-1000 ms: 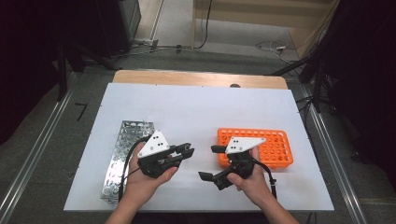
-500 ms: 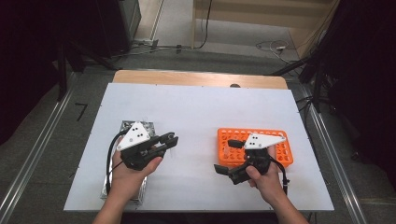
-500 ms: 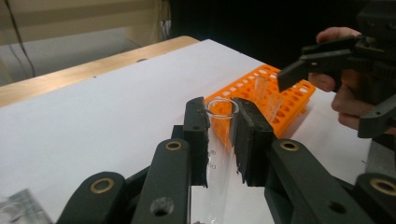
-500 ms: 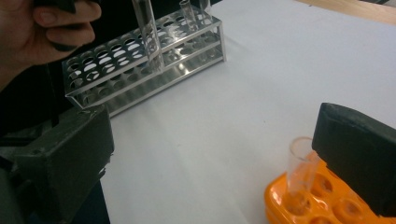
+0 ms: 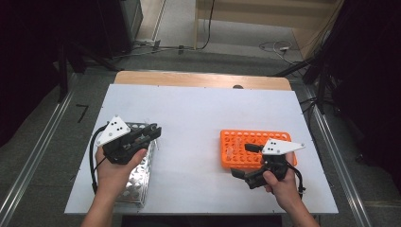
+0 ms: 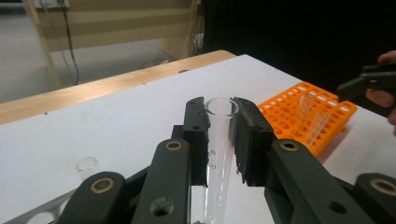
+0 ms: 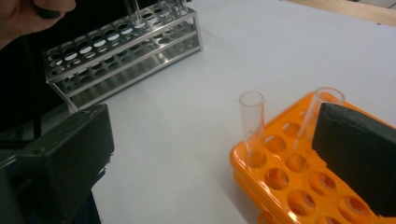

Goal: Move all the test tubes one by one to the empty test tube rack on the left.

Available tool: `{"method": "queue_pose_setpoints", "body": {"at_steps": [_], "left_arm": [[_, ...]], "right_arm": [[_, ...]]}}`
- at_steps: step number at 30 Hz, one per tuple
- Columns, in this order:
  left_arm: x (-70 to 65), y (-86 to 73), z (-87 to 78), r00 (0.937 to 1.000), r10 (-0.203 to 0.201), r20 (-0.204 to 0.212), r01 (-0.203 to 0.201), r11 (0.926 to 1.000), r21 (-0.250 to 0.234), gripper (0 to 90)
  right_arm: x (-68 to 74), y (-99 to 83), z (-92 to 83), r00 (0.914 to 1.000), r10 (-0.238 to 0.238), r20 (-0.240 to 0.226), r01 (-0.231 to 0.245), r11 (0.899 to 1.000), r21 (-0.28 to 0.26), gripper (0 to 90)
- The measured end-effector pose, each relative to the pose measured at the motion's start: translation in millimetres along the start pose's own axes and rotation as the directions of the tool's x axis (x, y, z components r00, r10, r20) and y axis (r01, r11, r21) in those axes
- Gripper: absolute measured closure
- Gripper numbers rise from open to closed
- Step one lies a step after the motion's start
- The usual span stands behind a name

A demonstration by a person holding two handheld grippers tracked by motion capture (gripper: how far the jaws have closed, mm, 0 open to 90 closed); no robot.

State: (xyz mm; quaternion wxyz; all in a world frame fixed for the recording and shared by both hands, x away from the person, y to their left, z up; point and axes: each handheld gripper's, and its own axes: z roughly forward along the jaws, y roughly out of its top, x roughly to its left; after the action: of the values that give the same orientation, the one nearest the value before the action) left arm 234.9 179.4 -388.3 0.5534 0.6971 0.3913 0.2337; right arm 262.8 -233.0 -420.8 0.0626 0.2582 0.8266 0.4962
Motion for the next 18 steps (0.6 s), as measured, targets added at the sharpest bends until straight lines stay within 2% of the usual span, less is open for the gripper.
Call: {"method": "queue_pose_setpoints", "body": {"at_steps": [9, 18], "left_arm": [[13.0, -5.4, -1.2, 0.9974, 0.0, -0.072, -0.001, 0.9999, -0.013, 76.0], [23.8, -13.8, 0.9, 0.991, -0.001, -0.134, -0.003, 0.9996, -0.029, 76.0]], "right_arm": [[-9.7, -14.7, -22.6, 0.9989, 0.018, 0.043, -0.018, 1.0, -0.001, 0.0], [-19.2, -27.1, -40.8, 0.9965, 0.04, 0.073, -0.04, 0.999, -0.002, 0.0]]}}
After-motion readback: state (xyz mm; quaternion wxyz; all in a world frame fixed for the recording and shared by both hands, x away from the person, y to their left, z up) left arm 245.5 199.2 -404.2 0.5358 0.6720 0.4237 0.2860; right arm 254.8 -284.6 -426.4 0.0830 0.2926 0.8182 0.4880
